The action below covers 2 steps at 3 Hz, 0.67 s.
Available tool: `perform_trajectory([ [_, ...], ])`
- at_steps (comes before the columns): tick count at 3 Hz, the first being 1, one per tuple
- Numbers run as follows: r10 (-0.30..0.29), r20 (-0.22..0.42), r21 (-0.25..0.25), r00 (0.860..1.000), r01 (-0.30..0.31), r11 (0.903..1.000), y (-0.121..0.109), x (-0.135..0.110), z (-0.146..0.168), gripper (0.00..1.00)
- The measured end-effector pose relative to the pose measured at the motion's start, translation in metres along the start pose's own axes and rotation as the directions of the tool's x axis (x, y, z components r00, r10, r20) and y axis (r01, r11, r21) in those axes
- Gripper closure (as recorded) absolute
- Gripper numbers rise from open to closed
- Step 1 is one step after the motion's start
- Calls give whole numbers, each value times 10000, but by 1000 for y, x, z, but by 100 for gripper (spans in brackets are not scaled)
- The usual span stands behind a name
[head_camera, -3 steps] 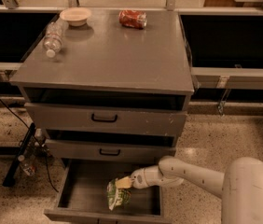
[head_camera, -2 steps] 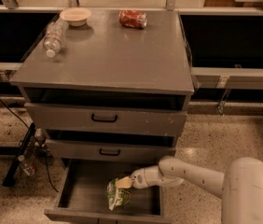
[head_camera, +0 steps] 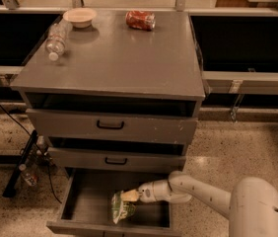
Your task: Place green jalapeno chip bag into bottom drawer
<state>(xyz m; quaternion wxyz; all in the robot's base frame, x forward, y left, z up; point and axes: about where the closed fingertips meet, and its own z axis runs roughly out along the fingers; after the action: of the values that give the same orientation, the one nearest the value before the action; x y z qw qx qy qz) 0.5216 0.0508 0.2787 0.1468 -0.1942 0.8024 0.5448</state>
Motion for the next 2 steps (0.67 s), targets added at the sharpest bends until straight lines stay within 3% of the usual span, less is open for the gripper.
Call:
perform_trajectory([
  [2,359,-262,25,9990,-358,9994,-14,18,9,100],
])
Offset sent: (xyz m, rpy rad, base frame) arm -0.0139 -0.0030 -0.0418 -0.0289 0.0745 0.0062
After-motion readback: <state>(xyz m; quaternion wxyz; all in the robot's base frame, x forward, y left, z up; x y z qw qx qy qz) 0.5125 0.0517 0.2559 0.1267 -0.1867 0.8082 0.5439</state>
